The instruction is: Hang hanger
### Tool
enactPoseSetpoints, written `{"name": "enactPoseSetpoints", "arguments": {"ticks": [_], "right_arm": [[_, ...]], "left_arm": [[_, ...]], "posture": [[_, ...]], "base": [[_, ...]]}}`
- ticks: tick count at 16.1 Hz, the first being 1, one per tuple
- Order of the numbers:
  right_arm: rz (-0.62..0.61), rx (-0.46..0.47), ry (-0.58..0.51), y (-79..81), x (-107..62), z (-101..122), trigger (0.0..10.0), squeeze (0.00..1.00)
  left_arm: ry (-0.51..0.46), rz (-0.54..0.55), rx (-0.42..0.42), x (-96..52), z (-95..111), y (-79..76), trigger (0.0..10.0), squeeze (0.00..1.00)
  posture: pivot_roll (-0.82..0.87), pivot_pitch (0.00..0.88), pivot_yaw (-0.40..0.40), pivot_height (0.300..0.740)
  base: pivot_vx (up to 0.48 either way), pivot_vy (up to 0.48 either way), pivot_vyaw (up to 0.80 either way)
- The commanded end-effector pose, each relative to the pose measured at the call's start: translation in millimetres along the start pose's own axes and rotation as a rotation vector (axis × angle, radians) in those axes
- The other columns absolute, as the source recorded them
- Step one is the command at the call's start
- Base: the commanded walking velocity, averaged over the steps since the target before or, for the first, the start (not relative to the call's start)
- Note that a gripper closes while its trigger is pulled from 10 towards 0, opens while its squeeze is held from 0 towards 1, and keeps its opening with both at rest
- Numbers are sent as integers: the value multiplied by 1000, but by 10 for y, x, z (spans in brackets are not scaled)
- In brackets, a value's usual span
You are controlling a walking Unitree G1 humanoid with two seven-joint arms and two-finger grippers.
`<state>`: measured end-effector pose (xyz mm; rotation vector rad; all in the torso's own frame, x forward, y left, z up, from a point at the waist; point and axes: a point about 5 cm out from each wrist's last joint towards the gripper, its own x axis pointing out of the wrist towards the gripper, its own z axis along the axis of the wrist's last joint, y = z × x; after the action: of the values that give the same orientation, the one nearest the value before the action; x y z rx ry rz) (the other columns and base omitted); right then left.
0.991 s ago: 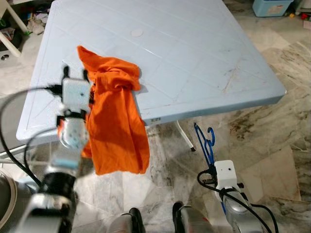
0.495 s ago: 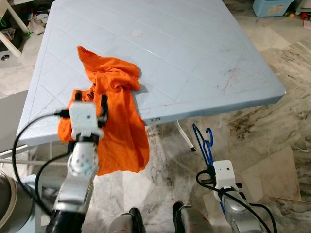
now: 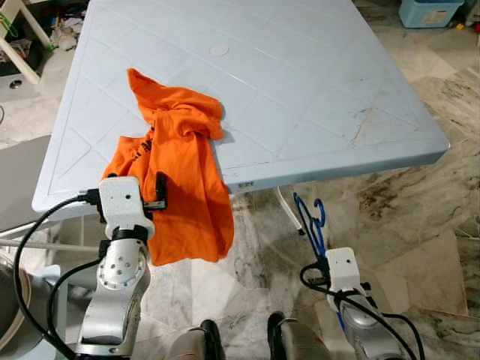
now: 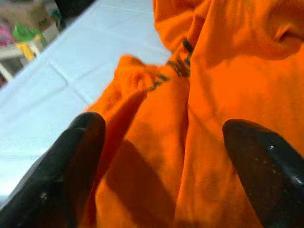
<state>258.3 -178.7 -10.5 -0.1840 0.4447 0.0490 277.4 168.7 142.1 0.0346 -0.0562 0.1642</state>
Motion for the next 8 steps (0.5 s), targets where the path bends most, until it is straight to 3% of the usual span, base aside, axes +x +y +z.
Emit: {"name": "enactPoseSetpoints", "arguments": {"ticks": [1, 2, 3, 4, 8], "right_arm": [[10, 2, 32, 31, -33, -97, 10000, 0], [10, 2, 33, 28, -36, -104, 10000, 0], [9, 0, 36, 24, -41, -115, 10000, 0], [8, 0, 38, 24, -40, -117, 10000, 0], [8, -1, 35, 25, -26, -99, 10000, 0]], "left_arm": [[69, 18, -9, -19, -69, 41, 10000, 1000], [83, -1, -19, -11, -80, 23, 10000, 1000], [105, -26, -38, 8, -101, -1, 2431, 1000], [123, -34, -50, 23, -116, -11, 0, 0], [166, -4, -100, 171, -96, 10, 0, 0]], "posture": [[-146, 264, 60, 740], [-147, 264, 59, 740], [-149, 263, 59, 740], [-149, 262, 59, 740], [-152, 258, 61, 740]], "base": [[0, 0, 0], [0, 0, 0], [0, 0, 0], [0, 0, 0], [0, 0, 0]]}}
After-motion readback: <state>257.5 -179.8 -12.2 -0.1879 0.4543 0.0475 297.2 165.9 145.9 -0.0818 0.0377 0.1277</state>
